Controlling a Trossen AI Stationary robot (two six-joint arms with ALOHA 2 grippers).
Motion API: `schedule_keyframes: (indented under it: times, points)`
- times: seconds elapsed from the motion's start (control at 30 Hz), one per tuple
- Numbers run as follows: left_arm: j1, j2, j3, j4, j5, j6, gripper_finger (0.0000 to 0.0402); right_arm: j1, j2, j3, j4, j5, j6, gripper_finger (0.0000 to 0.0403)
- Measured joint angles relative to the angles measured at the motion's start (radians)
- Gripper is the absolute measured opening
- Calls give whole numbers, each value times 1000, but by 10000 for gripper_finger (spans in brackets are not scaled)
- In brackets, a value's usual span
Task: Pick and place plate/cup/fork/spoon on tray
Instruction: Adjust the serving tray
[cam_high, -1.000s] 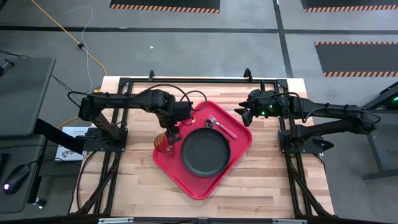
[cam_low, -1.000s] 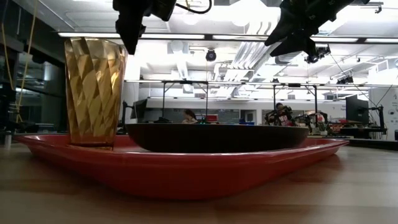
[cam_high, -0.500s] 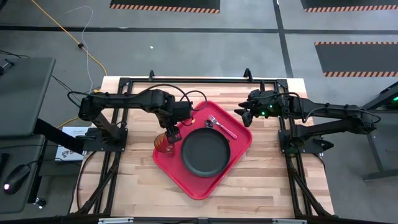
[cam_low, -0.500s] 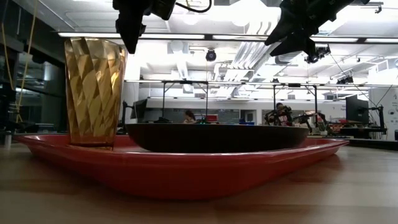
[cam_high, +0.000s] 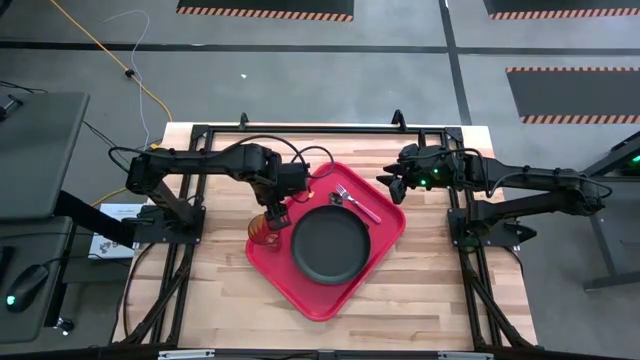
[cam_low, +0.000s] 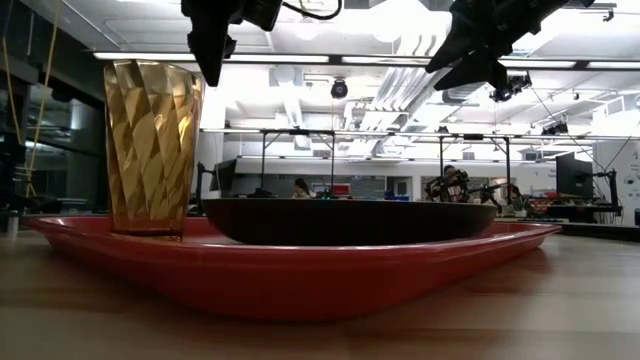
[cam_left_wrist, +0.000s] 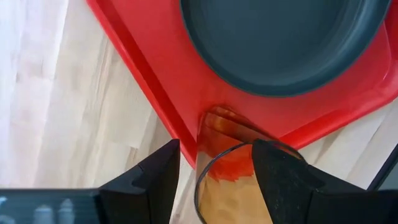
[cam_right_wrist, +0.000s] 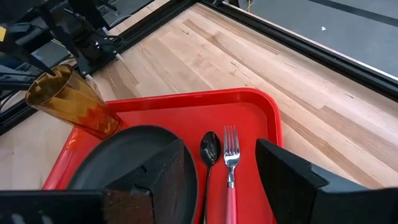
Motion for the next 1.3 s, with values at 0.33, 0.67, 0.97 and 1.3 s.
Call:
schedule_keyframes:
  times: [0.33, 0.67, 0.97, 1.3]
  points:
    - [-32, -23, -1, 0, 0, 205, 188, 0, 0, 0, 0, -2, 0, 193]
    - [-32, -194, -71, 68, -5, 105, 188, 0, 0, 0, -1, -2, 0, 193]
    - [-33, -426, -282, 243, -93, -1, 188, 0, 0, 0, -1, -3, 0, 193]
    - [-36, -634, -562, 581, -95, 153, 188, 0, 0, 0, 29, -18, 139, 193]
